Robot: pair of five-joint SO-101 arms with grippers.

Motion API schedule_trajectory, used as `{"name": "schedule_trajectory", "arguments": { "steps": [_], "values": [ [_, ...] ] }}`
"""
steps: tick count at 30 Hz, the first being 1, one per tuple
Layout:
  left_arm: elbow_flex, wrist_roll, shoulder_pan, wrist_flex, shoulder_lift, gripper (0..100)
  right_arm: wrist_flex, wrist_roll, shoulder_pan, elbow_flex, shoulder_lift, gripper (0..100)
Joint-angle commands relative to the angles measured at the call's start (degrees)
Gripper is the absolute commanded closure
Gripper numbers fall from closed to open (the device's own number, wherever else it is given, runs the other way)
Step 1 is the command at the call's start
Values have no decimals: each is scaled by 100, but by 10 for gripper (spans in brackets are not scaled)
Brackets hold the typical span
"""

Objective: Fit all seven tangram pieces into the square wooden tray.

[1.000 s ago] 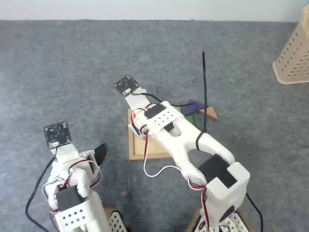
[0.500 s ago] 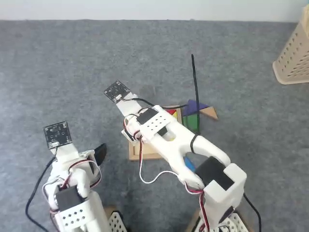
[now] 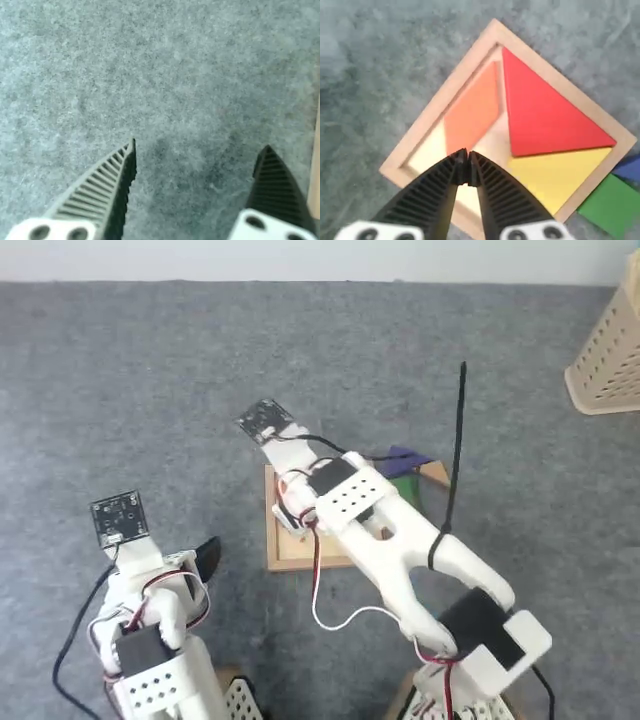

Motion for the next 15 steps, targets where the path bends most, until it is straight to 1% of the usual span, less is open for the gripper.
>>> {"name": "schedule_trajectory", "arguments": {
  "steps": [1, 15],
  "values": [
    [-75, -9, 9, -9, -70, 646, -295, -44, 110, -26, 242, 988],
    [-75, -9, 9, -9, -70, 646, -259, -44, 84, -826, 1279, 989]
  ]
}}
